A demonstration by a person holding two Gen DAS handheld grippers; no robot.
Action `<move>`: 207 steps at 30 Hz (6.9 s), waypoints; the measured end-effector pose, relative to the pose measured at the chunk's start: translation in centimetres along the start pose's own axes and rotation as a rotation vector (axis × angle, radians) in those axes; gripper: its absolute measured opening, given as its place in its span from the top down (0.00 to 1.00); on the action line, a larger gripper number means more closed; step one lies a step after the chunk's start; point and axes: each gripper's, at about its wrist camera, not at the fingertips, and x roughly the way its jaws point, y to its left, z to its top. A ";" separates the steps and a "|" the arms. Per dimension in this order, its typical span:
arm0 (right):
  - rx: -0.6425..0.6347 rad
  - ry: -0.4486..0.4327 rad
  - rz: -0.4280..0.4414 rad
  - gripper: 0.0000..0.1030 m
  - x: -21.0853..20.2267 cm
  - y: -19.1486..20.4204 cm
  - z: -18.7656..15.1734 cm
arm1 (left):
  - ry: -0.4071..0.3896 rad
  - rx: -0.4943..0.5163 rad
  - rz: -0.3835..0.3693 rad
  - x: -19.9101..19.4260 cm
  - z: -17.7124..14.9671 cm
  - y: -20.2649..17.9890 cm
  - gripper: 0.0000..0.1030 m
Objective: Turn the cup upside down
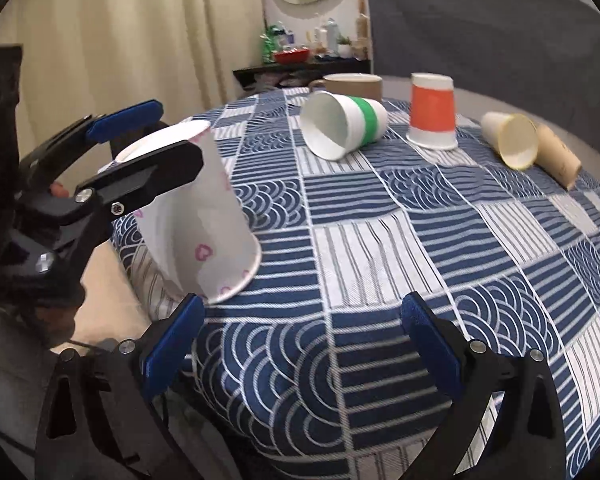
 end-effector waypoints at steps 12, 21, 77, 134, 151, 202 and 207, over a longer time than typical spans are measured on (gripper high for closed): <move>-0.043 -0.128 0.087 0.30 0.8 3.0 1.7 | -0.046 -0.085 -0.042 -2.5 0.8 3.2 0.06; 0.035 -0.099 0.069 0.53 2.5 2.4 2.9 | -0.060 -0.130 -0.026 -3.4 1.0 6.3 0.06; 0.369 -0.102 -0.201 0.15 -4.6 -12.8 -1.2 | 0.423 -0.081 -0.246 23.2 9.0 -9.0 0.36; 0.378 -0.095 -0.478 0.11 -3.0 -12.2 0.6 | 0.305 -0.125 -0.159 13.9 2.9 -1.3 0.06; 0.369 -0.093 -0.462 0.11 -2.9 -12.1 0.7 | 0.282 -0.110 -0.167 13.5 3.0 -1.5 0.06; 0.382 -0.075 -0.420 0.11 -2.4 -12.5 0.7 | 0.286 -0.114 -0.179 13.5 3.0 -1.5 0.06; 0.382 -0.074 -0.422 0.11 -2.4 -12.5 0.7 | 0.284 -0.098 -0.172 13.4 3.1 -1.7 0.06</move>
